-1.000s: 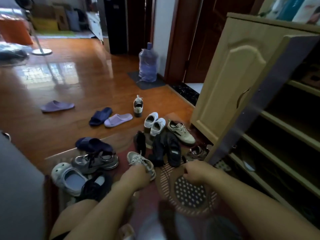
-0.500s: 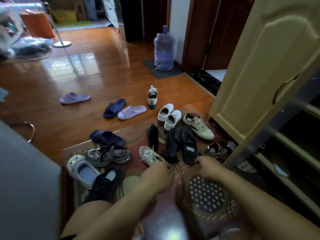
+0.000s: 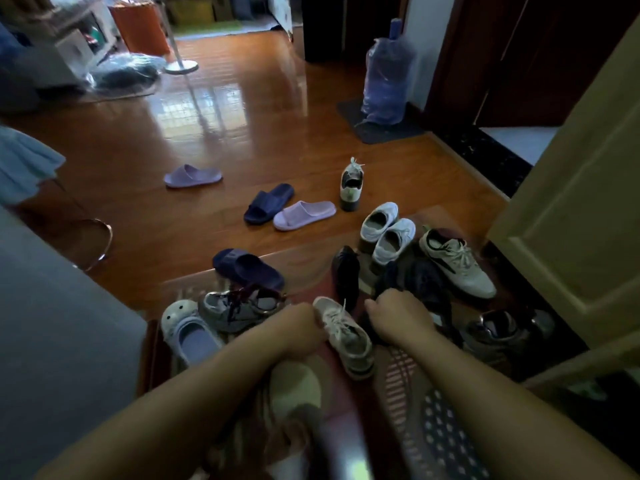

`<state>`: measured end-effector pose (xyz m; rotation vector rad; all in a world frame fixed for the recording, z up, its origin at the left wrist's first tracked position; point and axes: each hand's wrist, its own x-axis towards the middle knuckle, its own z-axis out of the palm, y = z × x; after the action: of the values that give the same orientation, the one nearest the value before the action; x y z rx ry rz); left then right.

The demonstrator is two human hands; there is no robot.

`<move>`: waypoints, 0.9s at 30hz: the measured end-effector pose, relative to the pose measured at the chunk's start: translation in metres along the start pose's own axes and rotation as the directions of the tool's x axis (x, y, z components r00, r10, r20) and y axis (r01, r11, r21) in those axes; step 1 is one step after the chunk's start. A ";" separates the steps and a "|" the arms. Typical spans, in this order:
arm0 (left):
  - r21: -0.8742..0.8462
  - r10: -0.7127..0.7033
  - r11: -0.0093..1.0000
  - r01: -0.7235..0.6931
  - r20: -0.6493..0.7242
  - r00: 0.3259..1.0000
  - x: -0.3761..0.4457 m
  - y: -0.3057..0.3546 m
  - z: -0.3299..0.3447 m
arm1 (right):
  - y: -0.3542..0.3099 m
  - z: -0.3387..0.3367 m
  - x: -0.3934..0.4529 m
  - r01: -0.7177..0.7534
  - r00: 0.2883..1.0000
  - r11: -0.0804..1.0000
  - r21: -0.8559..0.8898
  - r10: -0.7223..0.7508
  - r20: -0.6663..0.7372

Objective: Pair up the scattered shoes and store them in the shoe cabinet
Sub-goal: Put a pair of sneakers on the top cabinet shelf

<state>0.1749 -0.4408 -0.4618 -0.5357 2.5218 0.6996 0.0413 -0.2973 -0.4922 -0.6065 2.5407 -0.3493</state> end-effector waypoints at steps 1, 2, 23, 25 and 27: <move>0.052 -0.016 0.999 0.015 0.022 1.000 0.014 -0.012 0.009 | 0.001 0.006 0.011 -0.007 1.000 1.000 -0.013 0.007 0.000; 0.039 -0.033 0.999 0.032 0.006 0.999 0.041 -0.018 0.014 | 0.008 0.010 0.036 -0.006 1.000 1.000 -0.022 0.006 -0.013; -0.643 -0.459 0.754 0.135 -0.368 0.809 0.295 -0.060 0.085 | 0.179 0.000 0.428 -0.487 0.787 0.832 0.264 0.550 -0.281; -0.642 -0.463 0.746 0.179 -0.305 0.832 0.265 -0.051 0.072 | 0.170 -0.026 0.400 -0.502 0.743 0.788 0.356 0.604 -0.289; -0.664 -0.474 0.708 0.241 -0.194 0.859 0.224 -0.037 0.052 | 0.151 -0.055 0.363 -0.496 0.730 0.755 0.429 0.630 -0.264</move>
<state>0.0271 -0.4948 -0.6330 -1.4741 2.3129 1.3863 -0.3223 -0.3337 -0.6485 0.4407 2.7821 -0.7045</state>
